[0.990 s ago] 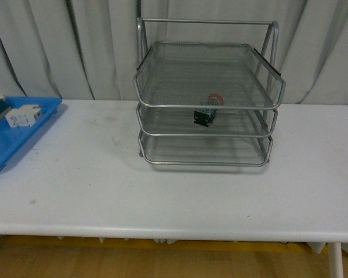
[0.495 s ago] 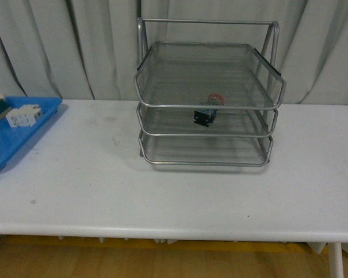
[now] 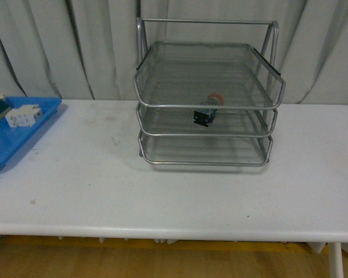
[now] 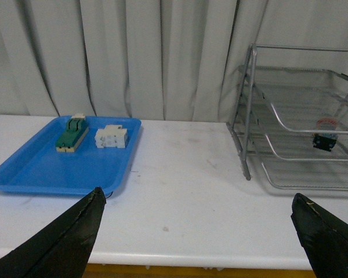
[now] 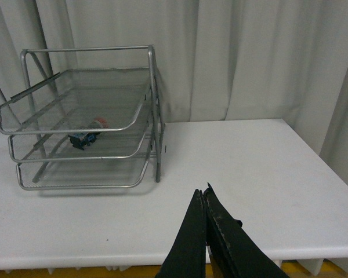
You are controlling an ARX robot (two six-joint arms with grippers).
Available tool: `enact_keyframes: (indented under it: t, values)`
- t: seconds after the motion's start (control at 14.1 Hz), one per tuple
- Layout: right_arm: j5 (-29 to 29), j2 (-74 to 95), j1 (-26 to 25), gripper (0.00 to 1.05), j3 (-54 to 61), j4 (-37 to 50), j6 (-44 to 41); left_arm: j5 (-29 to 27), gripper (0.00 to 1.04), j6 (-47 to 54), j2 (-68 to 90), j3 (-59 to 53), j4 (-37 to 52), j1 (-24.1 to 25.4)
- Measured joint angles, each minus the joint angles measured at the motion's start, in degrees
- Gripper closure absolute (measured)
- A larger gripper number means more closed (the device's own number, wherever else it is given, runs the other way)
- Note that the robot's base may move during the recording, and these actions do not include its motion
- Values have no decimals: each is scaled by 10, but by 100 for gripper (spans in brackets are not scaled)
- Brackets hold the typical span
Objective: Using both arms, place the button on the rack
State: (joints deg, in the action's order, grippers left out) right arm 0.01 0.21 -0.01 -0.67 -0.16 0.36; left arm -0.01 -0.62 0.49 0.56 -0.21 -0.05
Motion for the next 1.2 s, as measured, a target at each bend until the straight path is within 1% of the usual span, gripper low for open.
enact_keyframes:
  t: [0.07, 0.14, 0.28, 0.5, 0.57, 0.64, 1.2]
  values:
    - [0, 0, 0, 103, 0, 0, 0, 0, 7, 0, 0, 0, 0, 0]
    - [0, 0, 0, 101, 0, 0, -1, 0, 7, 0, 0, 0, 0, 0]
    - [0, 0, 0, 65, 0, 0, 0, 0, 7, 0, 0, 0, 0, 0]
    - [0, 0, 0, 15, 0, 0, 0, 0, 7, 0, 0, 0, 0, 0]
    - [0, 0, 0, 5, 0, 0, 0, 0, 7, 0, 0, 0, 0, 0]
    - [0, 0, 0, 7, 0, 0, 0, 0, 7, 0, 0, 0, 0, 0]
    - [0, 0, 0, 6, 0, 0, 0, 0, 7, 0, 0, 0, 0, 0]
